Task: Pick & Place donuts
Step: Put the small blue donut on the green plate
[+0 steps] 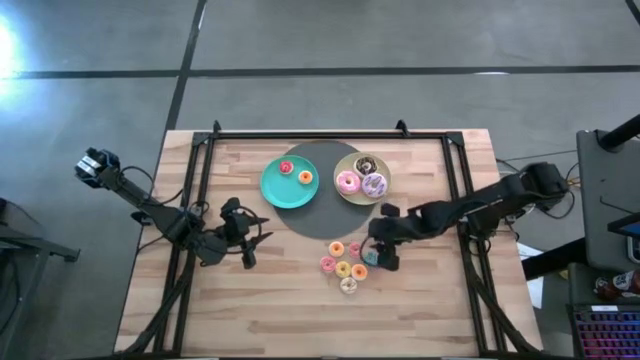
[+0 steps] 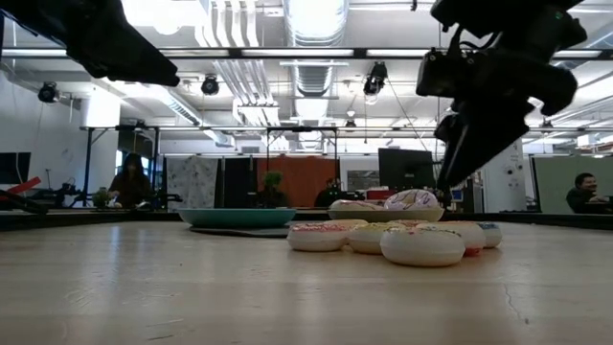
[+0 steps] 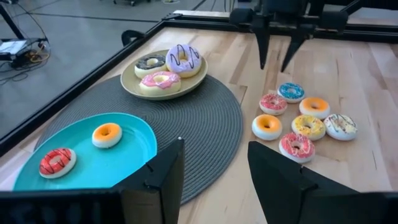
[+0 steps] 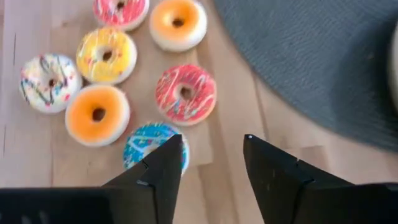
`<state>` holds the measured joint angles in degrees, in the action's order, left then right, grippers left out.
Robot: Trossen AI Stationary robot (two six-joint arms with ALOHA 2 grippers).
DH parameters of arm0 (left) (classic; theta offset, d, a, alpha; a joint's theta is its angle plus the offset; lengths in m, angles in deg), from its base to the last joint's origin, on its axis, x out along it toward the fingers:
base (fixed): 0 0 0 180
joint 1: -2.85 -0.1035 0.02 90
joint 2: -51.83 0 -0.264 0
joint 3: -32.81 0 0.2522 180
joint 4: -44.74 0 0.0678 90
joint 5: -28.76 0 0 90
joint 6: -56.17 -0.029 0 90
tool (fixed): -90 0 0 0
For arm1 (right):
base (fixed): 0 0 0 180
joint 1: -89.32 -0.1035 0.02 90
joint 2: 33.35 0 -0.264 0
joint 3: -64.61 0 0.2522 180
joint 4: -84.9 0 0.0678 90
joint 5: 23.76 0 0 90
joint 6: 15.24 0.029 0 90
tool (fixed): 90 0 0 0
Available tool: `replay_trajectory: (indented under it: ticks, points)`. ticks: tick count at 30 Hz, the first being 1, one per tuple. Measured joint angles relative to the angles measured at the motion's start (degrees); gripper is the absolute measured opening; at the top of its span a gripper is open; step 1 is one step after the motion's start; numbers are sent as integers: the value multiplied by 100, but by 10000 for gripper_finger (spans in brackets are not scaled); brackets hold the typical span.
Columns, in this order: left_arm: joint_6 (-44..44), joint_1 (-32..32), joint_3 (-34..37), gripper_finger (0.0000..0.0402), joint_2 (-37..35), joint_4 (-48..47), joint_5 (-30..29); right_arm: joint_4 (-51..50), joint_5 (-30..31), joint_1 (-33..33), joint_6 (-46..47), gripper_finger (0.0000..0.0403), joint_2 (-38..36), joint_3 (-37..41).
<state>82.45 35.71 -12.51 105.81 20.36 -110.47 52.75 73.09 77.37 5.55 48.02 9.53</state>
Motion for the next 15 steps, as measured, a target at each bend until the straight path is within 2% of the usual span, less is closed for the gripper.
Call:
replay_trajectory:
  ticks: [7,15]
  points:
    - [36,0,0,151,0,-12,-13,65,-85,-385,71,197,418,-15]
    - [36,-4,4,151,2,-14,-11,216,68,-615,139,216,487,-24]
